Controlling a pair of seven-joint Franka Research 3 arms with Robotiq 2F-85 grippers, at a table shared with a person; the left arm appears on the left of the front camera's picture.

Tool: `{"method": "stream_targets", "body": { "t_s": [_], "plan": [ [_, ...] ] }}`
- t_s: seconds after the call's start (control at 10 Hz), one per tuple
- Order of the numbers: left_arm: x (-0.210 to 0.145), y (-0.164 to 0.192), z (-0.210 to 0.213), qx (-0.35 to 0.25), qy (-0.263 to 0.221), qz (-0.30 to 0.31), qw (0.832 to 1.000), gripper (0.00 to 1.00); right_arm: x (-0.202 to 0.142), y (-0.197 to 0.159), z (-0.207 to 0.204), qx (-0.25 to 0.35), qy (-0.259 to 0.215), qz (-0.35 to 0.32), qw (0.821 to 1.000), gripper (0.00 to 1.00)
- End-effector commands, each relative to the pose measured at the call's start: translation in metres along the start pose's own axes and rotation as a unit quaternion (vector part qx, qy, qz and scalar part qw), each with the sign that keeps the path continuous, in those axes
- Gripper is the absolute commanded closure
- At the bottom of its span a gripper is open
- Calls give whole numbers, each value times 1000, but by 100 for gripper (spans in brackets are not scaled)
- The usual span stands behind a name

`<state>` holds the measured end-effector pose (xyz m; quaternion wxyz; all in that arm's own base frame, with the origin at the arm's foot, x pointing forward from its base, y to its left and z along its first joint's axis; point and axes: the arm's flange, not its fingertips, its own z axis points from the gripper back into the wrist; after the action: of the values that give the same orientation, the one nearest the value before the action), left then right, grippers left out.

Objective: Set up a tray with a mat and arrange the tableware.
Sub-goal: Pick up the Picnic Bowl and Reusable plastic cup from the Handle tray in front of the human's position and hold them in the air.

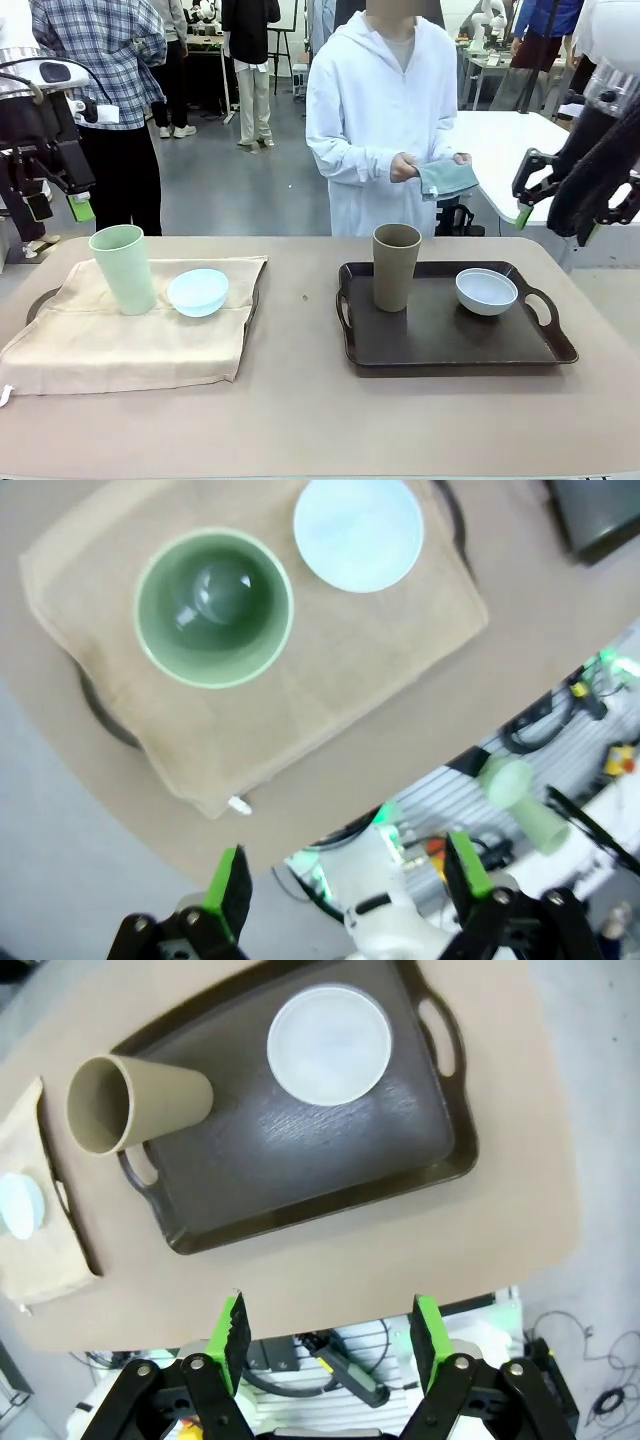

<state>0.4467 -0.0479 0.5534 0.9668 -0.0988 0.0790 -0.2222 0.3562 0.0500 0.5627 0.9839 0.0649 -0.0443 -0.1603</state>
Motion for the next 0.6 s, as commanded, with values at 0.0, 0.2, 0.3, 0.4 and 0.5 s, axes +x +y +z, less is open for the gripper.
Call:
{"method": "stream_targets", "body": {
  "t_s": [0.0,0.2,0.3,0.4,0.5],
  "plan": [
    [-27,25,1,-46,-57,-1,997,0,15,-57,-7,60,17,-18,998,17],
    [-54,62,-2,-116,-129,28,984,0,19,-113,-7,136,28,-71,988,17],
    [-67,80,-5,-152,-163,38,974,0,18,-139,-8,185,30,-95,978,17],
    [-79,101,-7,-191,-195,44,961,0,16,-165,-10,236,29,-119,964,17],
    [-94,125,-10,-231,-212,48,948,0,12,-195,-10,293,17,-147,945,17]
  ]
}}
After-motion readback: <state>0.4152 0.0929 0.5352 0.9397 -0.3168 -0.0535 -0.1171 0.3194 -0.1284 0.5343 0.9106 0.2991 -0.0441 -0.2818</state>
